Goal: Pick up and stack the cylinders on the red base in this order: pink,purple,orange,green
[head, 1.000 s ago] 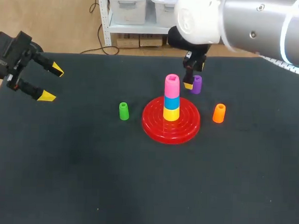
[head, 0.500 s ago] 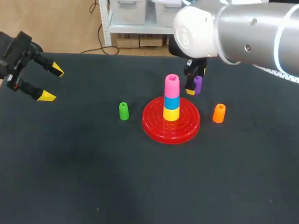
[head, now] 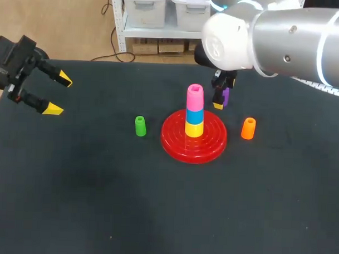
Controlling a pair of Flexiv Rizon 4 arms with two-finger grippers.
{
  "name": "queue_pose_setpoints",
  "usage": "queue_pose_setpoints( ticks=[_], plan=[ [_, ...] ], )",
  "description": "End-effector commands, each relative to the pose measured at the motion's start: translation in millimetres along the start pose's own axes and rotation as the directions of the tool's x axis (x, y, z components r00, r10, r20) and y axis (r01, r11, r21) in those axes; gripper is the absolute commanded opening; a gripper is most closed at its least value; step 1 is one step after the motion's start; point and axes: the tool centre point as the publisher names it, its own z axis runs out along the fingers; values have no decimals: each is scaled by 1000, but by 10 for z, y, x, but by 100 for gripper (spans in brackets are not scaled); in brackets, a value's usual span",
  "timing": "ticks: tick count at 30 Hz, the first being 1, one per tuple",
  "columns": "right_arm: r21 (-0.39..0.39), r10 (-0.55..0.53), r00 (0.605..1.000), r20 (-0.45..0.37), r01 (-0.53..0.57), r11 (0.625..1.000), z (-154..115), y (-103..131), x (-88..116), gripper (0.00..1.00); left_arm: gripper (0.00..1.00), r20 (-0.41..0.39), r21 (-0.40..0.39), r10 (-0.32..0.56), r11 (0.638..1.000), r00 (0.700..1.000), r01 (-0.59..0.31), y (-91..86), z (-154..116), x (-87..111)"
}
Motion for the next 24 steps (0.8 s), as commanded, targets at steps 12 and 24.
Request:
queue_pose_setpoints(
  ticks=[12,24],
  plan=[
    [-13,-31,1000,-4,31,999,73,-102,-42,100,100,-1,-3,1,1000,1000,-1,-7,4,3],
    [-34,-31,999,-6,31,999,155,-147,-46,100,100,-1,-3,1,1000,1000,-1,-7,4,3]
  ],
)
